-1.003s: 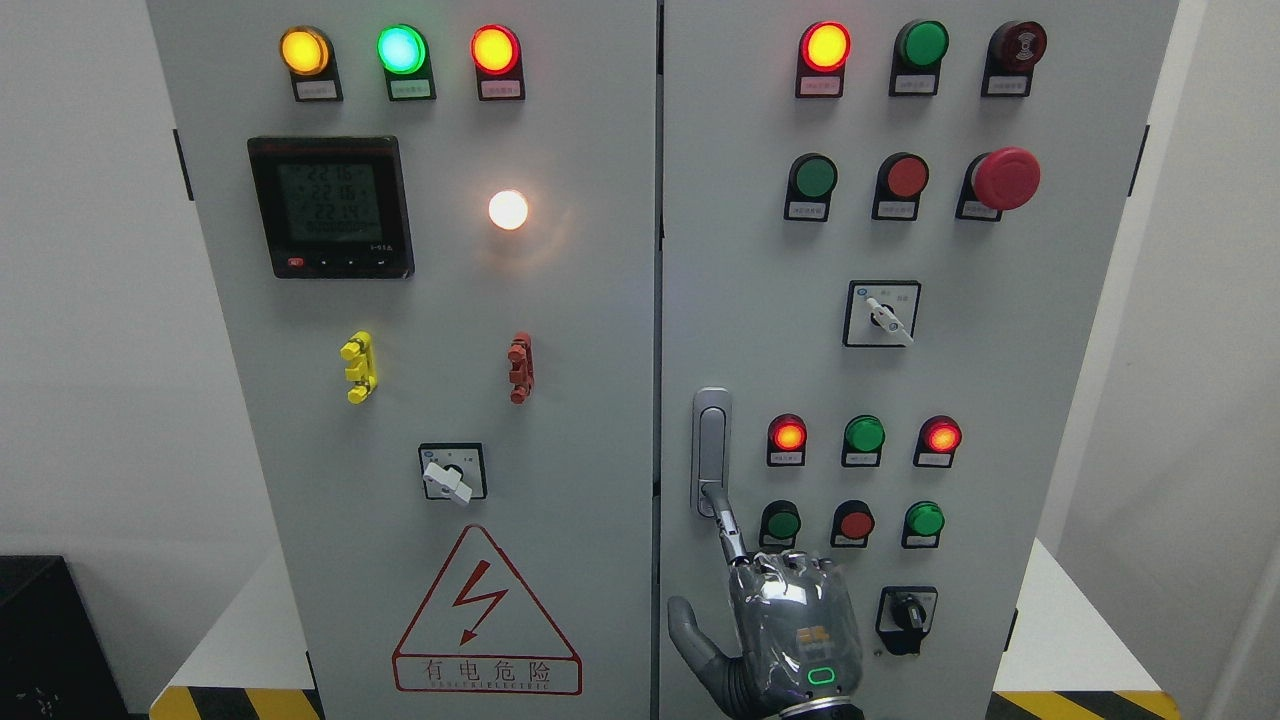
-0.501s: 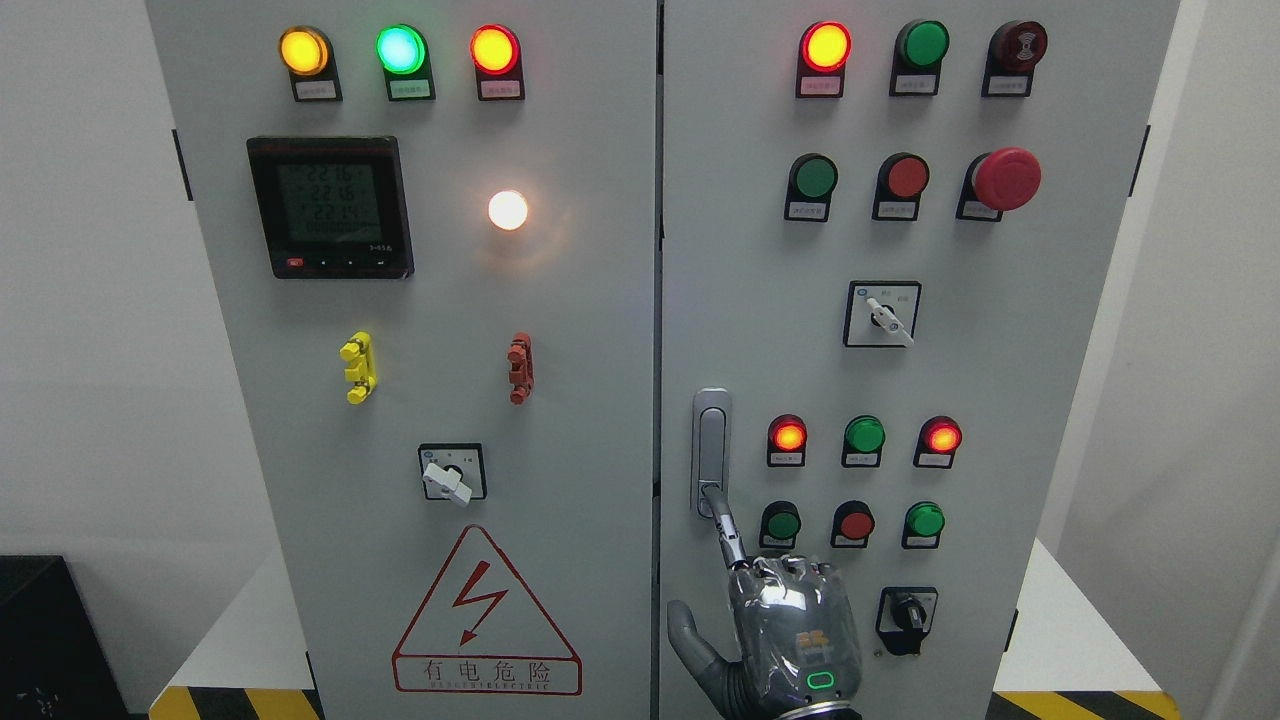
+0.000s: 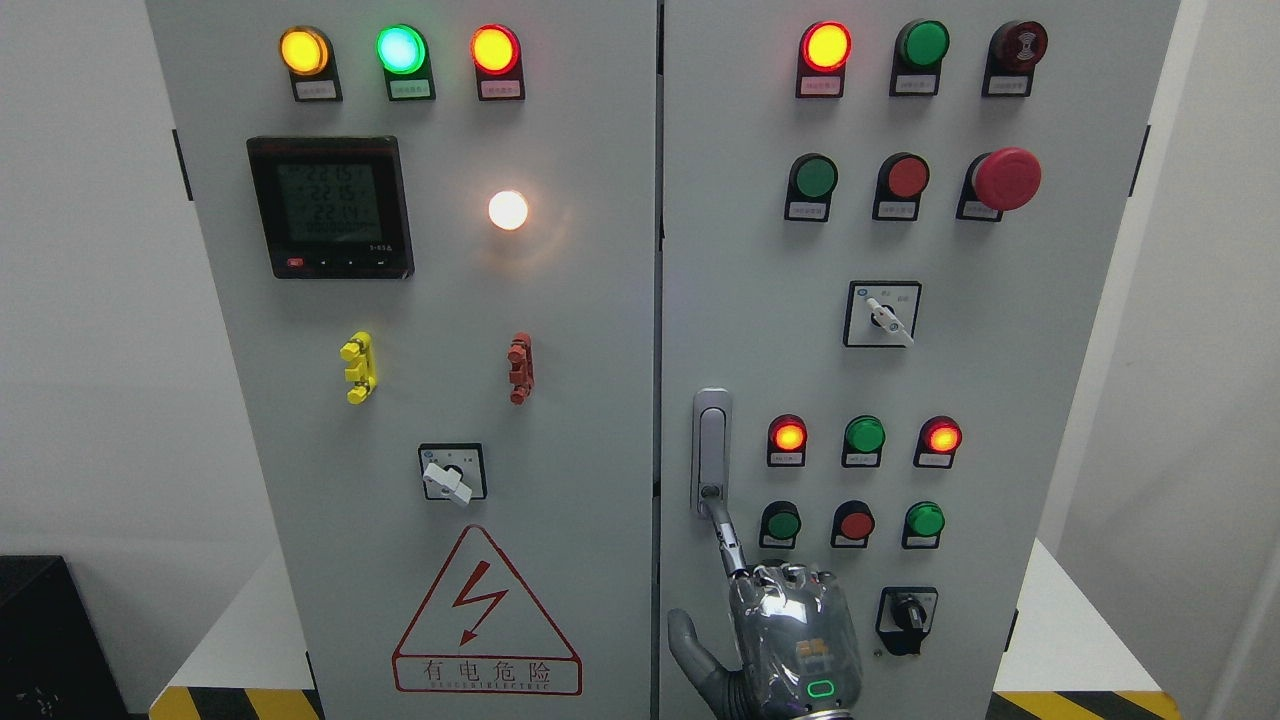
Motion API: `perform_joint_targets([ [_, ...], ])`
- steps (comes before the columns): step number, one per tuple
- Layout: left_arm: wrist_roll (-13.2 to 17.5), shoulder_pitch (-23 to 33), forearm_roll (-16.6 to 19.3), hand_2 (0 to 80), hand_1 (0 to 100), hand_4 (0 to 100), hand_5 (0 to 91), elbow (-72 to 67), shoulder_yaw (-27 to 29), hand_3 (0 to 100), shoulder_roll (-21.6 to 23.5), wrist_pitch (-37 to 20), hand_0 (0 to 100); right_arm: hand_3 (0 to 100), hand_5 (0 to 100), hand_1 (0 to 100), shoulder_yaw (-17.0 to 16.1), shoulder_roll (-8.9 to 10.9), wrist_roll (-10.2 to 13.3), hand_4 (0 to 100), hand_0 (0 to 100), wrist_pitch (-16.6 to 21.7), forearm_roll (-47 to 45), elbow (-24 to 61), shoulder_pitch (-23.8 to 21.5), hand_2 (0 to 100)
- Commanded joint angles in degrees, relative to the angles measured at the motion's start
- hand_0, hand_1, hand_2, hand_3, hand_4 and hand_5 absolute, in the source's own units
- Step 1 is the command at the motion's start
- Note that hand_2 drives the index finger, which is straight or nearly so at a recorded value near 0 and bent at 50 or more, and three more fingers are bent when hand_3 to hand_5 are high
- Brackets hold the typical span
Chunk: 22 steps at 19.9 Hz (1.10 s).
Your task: Release door handle
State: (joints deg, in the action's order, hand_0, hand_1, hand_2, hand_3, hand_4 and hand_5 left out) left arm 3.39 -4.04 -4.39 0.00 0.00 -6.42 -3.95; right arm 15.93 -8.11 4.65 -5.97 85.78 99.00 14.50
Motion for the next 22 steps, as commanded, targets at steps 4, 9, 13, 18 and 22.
perform_joint_targets([
  [4, -0.1, 0.0, 0.0, 2.6, 0, 1, 0.0, 0.9, -1.1, 8, 0.0, 0.0, 0, 100, 97, 32, -0.2, 0.03, 0.1, 92, 41, 0.0, 0.0, -1.5, -0.8, 0],
  [9, -0.1, 0.0, 0.0, 2.5, 0, 1, 0.0, 1.0, -1.1, 9, 0.0, 0.0, 0, 100, 97, 32, -0.2, 0.12, 0.1, 92, 41, 0.0, 0.0, -1.3, -0.9, 0],
  [13, -0.1, 0.0, 0.0, 2.5, 0, 1, 0.0, 1.0, -1.1, 9, 0.0, 0.0, 0, 100, 97, 32, -0.2, 0.12, 0.3, 92, 41, 0.1, -0.2, -1.0, -0.7, 0],
  [18, -0.1, 0.0, 0.0, 2.5, 0, 1, 0.0, 1.0, -1.1, 8, 0.0, 0.0, 0, 100, 97, 32, 0.1, 0.12, 2.3, 91, 41, 0.4, -0.4, 0.6, 0.3, 0],
  [22, 0.0, 0.0, 0.0, 2.5, 0, 1, 0.0, 1.0, -1.1, 8, 0.0, 0.0, 0, 100, 97, 32, 0.1, 0.12, 2.3, 91, 41, 0.4, -0.4, 1.1, 0.8, 0],
])
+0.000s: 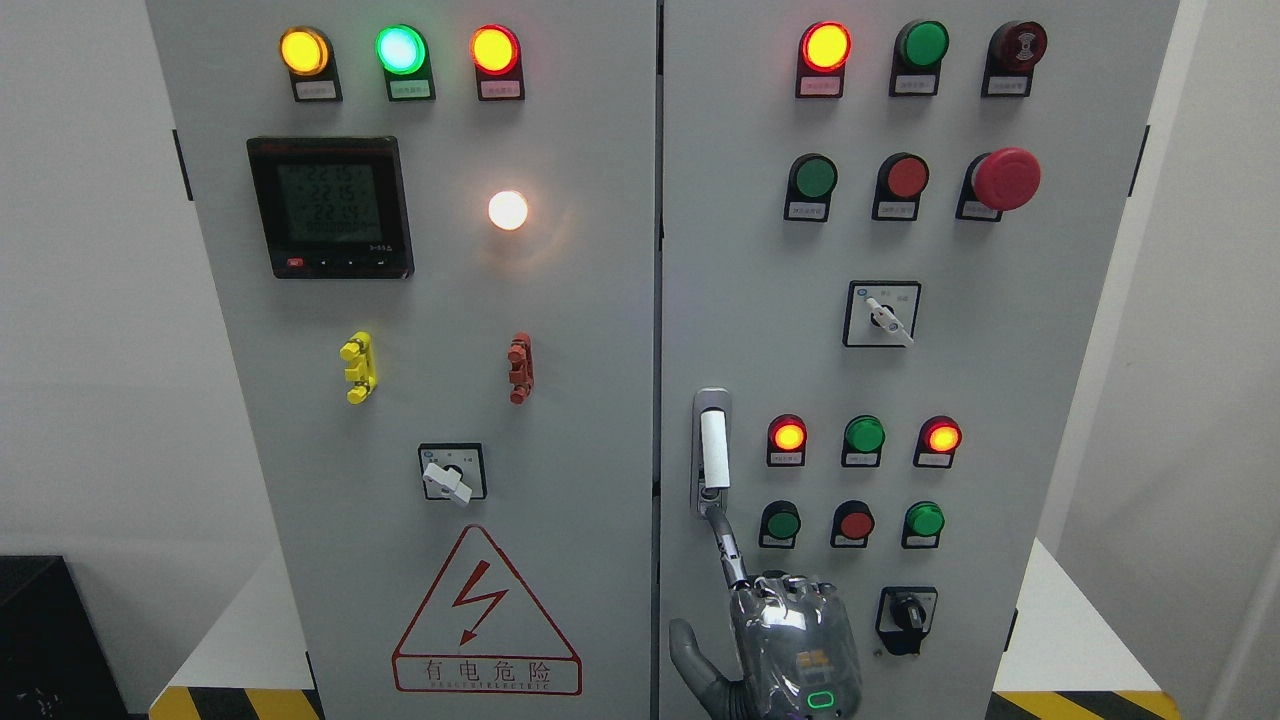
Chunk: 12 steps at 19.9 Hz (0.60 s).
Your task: Release door handle
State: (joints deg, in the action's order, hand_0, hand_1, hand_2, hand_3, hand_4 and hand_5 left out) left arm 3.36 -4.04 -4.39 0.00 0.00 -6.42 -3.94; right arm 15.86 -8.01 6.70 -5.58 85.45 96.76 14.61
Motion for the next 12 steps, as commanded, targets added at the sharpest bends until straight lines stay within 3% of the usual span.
perform_joint_targets([
  [1, 0.0, 0.0, 0.0, 2.4, 0, 1, 0.0, 1.0, -1.1, 8, 0.0, 0.0, 0, 100, 97, 32, 0.0, 0.01, 0.2, 91, 41, 0.0, -0.1, 3.7, 0.7, 0],
  [8, 0.0, 0.0, 0.0, 2.4, 0, 1, 0.0, 1.0, -1.1, 8, 0.0, 0.0, 0, 100, 97, 32, 0.1, 0.01, 0.4, 90, 41, 0.0, 0.0, 4.2, 0.7, 5],
  [12, 0.1, 0.0, 0.0, 2.4, 0, 1, 0.0, 1.0, -1.1, 8, 0.0, 0.0, 0, 99, 97, 32, 0.1, 0.01, 0.5, 90, 41, 0.0, -0.1, 5.3, 0.6, 18],
])
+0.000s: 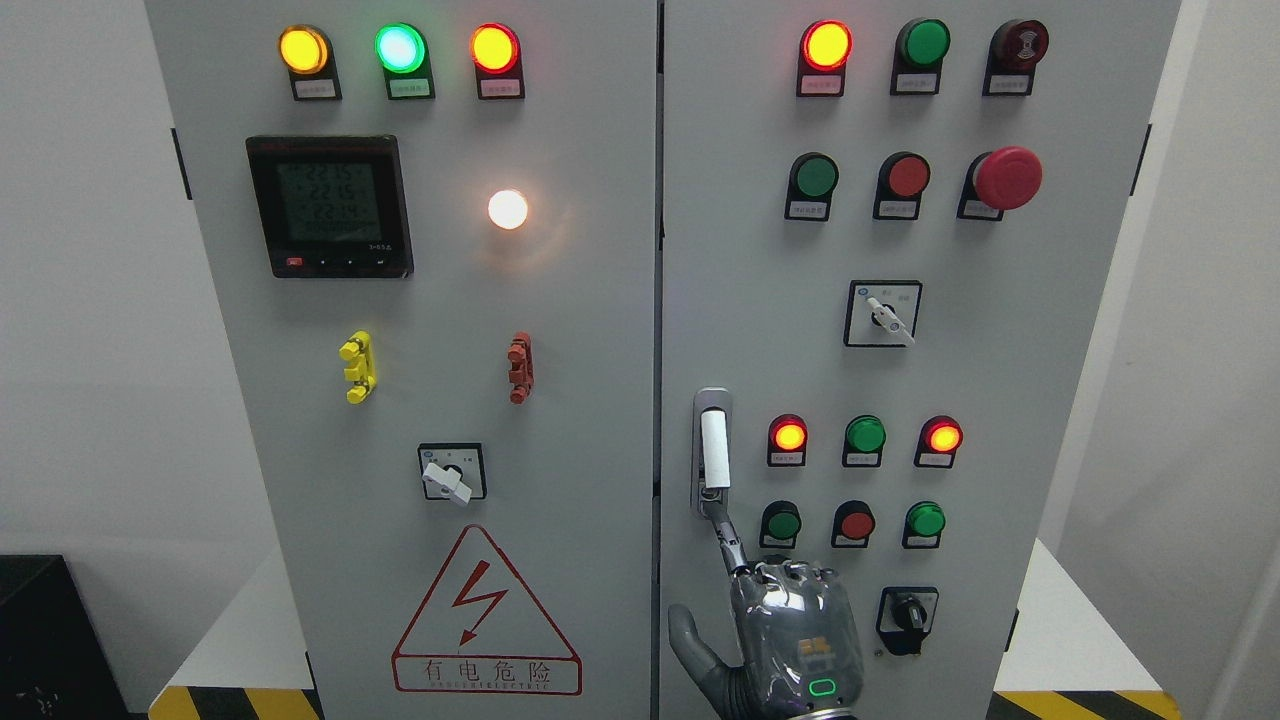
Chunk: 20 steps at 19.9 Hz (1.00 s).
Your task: Release door handle
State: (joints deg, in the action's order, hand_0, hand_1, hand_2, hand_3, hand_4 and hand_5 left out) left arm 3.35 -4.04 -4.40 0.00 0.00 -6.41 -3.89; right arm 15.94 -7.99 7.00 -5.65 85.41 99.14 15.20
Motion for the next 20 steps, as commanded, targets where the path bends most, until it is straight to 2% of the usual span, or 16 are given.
perform_joint_targets([
  [1, 0.0, 0.0, 0.0, 2.4, 0, 1, 0.0, 1.0, -1.1, 8, 0.0, -0.1, 0, 99, 96, 32, 0.1, 0.00, 0.2, 90, 41, 0.0, -0.1, 3.1, 0.0, 21],
  [3, 0.0, 0.0, 0.0, 2.5, 0, 1, 0.0, 1.0, -1.1, 8, 0.0, -0.1, 0, 98, 96, 32, 0.1, 0.00, 0.3, 89, 41, 0.0, -0.1, 3.1, 0.0, 28],
  [12, 0.0, 0.0, 0.0, 2.6, 0, 1, 0.0, 0.9, -1.1, 9, 0.0, -0.1, 0, 96, 94, 34, -0.3, 0.00, 0.5, 89, 44, 0.1, -0.3, 3.4, 0.0, 35],
  [20, 0.0, 0.0, 0.0, 2.5, 0, 1, 0.0, 1.0, -1.1, 9, 0.0, -0.1, 0, 100, 93, 37, -0.6, -0.09, 0.3, 88, 29, -0.2, -0.8, 4.1, 1.3, 55],
])
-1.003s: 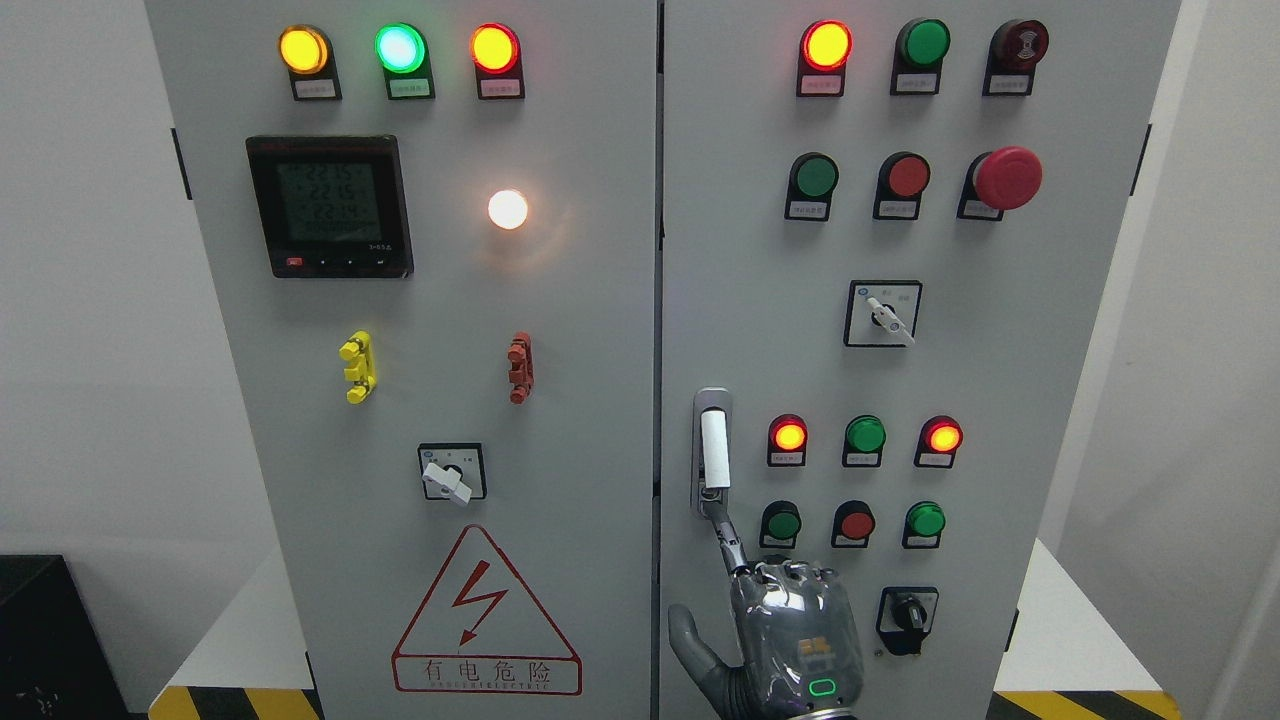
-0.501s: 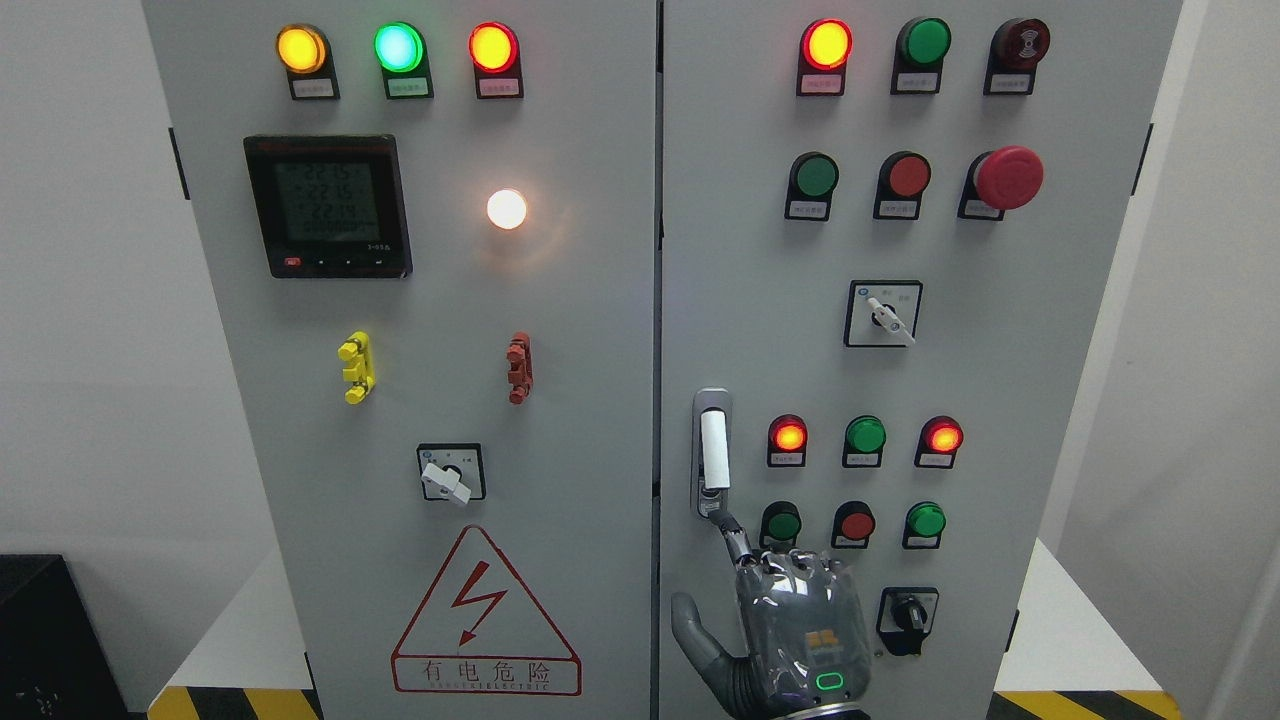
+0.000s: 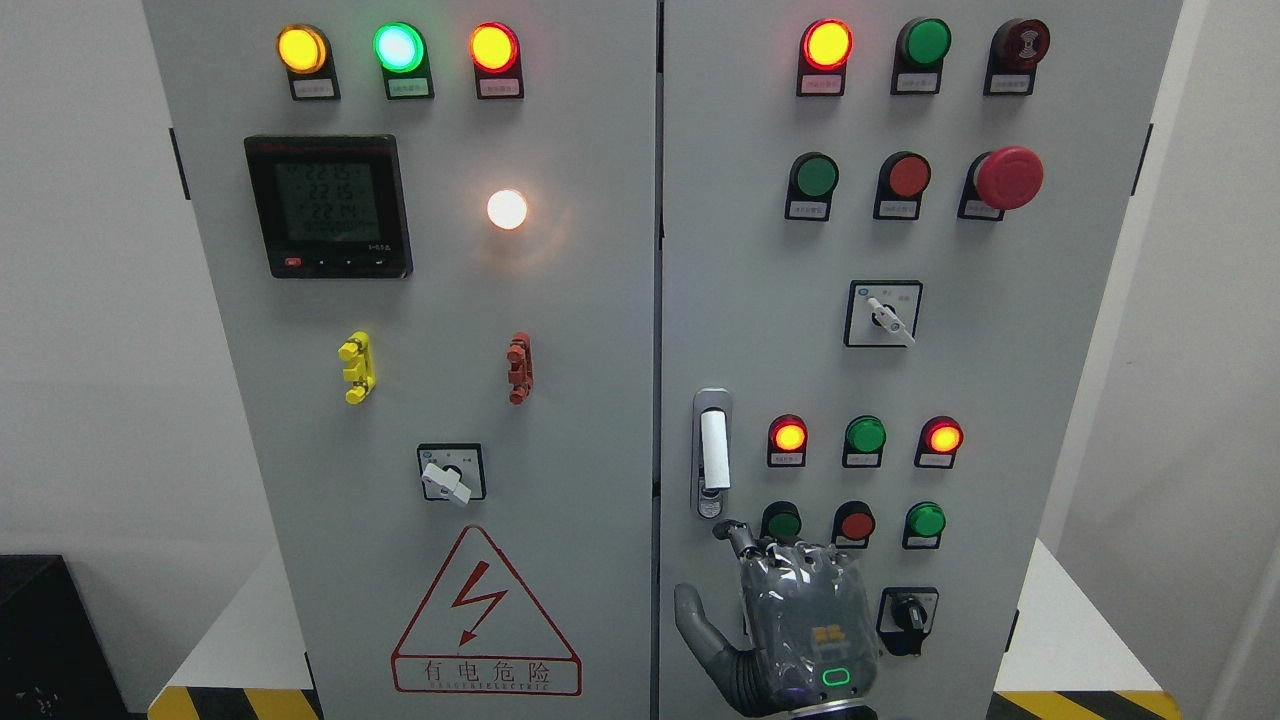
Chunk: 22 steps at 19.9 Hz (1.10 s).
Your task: Release door handle
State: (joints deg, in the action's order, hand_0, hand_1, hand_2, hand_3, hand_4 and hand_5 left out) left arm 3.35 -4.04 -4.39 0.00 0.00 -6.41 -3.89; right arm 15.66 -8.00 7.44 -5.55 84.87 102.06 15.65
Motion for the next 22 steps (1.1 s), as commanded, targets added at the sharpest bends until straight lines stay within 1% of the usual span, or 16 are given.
perform_joint_targets([
  [1, 0.0, 0.0, 0.0, 2.5, 0, 1, 0.0, 1.0, -1.1, 9, 0.0, -0.1, 0, 100, 92, 37, -0.4, -0.09, -0.1, 88, 28, -0.3, -0.3, 1.2, 1.3, 56],
  [2, 0.1, 0.0, 0.0, 2.5, 0, 1, 0.0, 0.9, -1.1, 8, 0.0, -0.1, 0, 100, 92, 37, -0.5, -0.18, -0.2, 88, 27, -0.3, -0.3, 1.2, 1.7, 60],
  [3, 0.0, 0.0, 0.0, 2.4, 0, 1, 0.0, 0.9, -1.1, 8, 0.0, -0.1, 0, 100, 92, 37, -0.5, -0.18, -0.4, 95, 25, -0.4, -0.3, 1.3, 1.8, 63],
  [6, 0.1, 0.0, 0.0, 2.3, 0, 1, 0.0, 1.0, -1.1, 8, 0.0, -0.1, 0, 100, 93, 37, -0.5, -0.18, -0.7, 97, 22, -0.5, -0.3, 1.5, 2.3, 70],
  [11, 0.0, 0.0, 0.0, 2.4, 0, 1, 0.0, 1.0, -1.1, 9, 0.0, -0.1, 0, 100, 94, 36, -0.5, -0.27, -0.9, 99, 21, -0.6, -0.4, 1.5, 3.5, 77],
  [14, 0.0, 0.0, 0.0, 2.4, 0, 1, 0.0, 1.0, -1.1, 8, 0.0, -0.1, 0, 100, 95, 36, -0.7, -0.27, -1.3, 100, 20, -1.8, -0.4, 1.5, 4.6, 78],
  [16, 0.0, 0.0, 0.0, 2.4, 0, 1, 0.0, 0.9, -1.1, 8, 0.0, -0.1, 0, 100, 95, 36, -0.7, -0.27, -2.9, 100, 20, -2.4, -0.4, 1.5, 5.5, 79],
  [22, 0.1, 0.0, 0.0, 2.3, 0, 1, 0.0, 1.0, -1.1, 8, 0.0, -0.1, 0, 100, 95, 37, -1.2, -0.35, -3.0, 100, 19, -2.7, -0.4, 1.4, 7.1, 80],
])
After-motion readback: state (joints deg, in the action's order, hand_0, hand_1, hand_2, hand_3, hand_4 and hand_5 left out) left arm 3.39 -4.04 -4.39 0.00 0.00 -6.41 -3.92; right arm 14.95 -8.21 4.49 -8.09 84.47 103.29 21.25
